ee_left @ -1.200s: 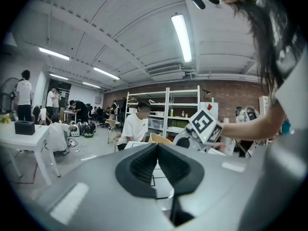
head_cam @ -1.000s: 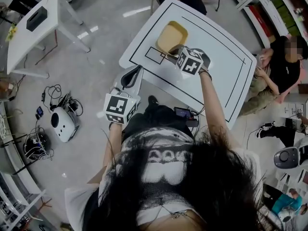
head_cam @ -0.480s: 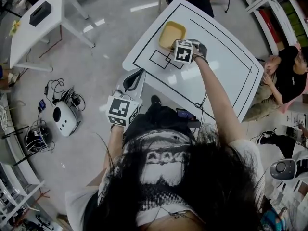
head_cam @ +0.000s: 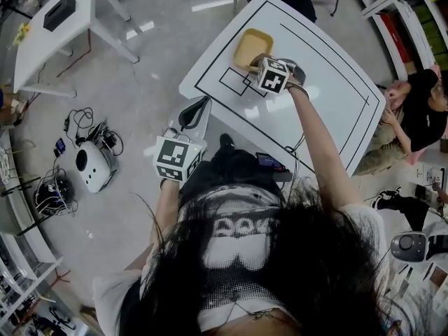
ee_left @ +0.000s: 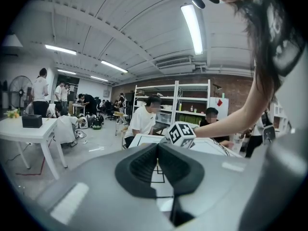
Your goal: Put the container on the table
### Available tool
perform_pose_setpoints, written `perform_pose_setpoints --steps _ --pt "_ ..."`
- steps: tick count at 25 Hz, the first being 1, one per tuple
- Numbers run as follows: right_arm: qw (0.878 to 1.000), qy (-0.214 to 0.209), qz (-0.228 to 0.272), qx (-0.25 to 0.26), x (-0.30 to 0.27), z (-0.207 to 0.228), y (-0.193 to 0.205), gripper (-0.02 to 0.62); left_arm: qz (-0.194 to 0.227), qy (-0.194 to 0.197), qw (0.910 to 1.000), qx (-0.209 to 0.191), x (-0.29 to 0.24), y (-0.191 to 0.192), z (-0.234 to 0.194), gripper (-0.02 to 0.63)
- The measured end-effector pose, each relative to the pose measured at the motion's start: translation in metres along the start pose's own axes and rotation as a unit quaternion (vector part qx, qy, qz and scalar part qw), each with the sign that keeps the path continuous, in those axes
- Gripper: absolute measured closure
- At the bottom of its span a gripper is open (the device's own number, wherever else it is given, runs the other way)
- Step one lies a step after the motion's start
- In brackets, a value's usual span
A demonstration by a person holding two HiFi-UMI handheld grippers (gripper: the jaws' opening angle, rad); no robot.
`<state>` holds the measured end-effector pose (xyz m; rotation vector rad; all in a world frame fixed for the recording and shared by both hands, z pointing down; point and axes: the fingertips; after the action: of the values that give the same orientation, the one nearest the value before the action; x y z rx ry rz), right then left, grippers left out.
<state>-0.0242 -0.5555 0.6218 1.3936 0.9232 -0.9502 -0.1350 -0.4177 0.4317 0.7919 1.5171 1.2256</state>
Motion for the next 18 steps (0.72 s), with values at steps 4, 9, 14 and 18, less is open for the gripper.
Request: perform_pose_setpoints --steps 4,9,14,18 --pt "0.997 0.038 0.061 -0.026 0.027 -0.013 -0.015 0.505 0.004 0.005 1.0000 0.000 0.006 0.000 0.002 0.606" --pt "0.983 0.083 0.147 -0.074 0.062 -0.042 -0.038 0.505 0.005 0.017 0.9998 -0.002 0.015 0.003 0.004 0.606" --pt "0.967 0.123 0.197 -0.107 0.085 -0.084 -0.048 0.517 0.007 0.041 0.9991 -0.009 0.027 0.005 0.017 0.606" --pt "0.949 0.144 0.233 -0.154 0.099 -0.124 -0.051 0.517 0.012 0.057 0.9982 -0.017 0.044 0.008 0.026 0.606"
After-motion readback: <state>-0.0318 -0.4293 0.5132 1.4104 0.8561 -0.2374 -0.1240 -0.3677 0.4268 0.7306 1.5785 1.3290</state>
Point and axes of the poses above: the fingertips, and each gripper's own axes: x backward along the fingers, z to its right, y out of its underside, and after that the axes turned 15 degrees about -y, right-handed
